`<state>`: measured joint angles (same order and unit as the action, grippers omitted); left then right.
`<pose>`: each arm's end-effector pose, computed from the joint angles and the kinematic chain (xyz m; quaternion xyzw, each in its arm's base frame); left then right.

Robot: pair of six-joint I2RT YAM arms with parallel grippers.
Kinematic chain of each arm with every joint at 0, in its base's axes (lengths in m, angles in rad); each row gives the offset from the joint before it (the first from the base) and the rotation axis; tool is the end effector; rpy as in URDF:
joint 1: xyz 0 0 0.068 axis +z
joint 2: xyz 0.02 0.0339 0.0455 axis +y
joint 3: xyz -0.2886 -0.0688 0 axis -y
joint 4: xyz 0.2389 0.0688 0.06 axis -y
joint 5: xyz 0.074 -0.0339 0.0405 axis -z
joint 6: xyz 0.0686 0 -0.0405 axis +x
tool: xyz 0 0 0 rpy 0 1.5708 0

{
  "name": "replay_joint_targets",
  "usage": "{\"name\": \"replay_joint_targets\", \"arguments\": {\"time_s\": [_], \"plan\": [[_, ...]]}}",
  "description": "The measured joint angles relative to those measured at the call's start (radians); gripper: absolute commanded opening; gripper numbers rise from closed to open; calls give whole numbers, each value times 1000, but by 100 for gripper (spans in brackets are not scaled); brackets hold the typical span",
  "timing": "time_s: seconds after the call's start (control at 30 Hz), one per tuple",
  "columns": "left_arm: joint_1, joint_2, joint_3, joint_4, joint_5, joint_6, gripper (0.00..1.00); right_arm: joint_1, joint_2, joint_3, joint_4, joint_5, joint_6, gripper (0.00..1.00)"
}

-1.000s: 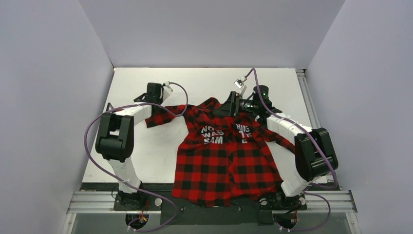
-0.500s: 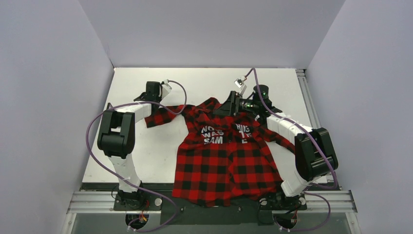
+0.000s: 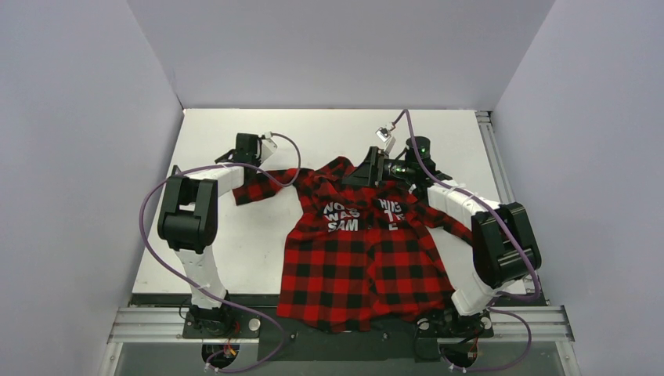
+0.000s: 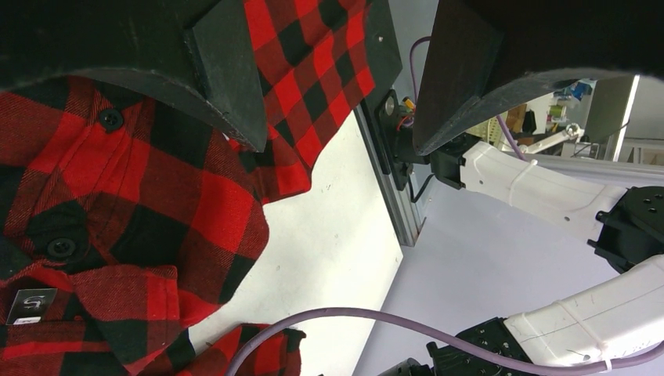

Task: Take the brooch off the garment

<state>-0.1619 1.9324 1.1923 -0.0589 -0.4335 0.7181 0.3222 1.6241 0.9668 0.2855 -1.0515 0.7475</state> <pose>0.4330 -0.0415 0.1690 0.3121 0.8531 0.2925 0.2988 0.3243 0.1711 0.2640 -0.1261 0.7578 0.6052 0.2087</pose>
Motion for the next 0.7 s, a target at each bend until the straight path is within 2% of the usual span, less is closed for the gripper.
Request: {"name": "replay_joint_targets", "arguments": {"time_s": [0.3, 0.43, 0.53, 0.6, 0.7], "plan": [[0, -1, 14, -98, 75, -27, 36, 0, 0, 3, -3, 0, -1, 64], [-3, -24, 22, -151, 124, -50, 47, 0, 0, 12, -3, 0, -3, 64], [-8, -59, 33, -194, 159, -67, 49, 0, 0, 16, -7, 0, -6, 63], [-13, -75, 54, -219, 189, -84, 51, 0, 0, 26, -31, 2, -23, 62], [-14, -98, 84, -260, 260, -114, 52, -1, 3, 84, -153, 37, -112, 57]]}}
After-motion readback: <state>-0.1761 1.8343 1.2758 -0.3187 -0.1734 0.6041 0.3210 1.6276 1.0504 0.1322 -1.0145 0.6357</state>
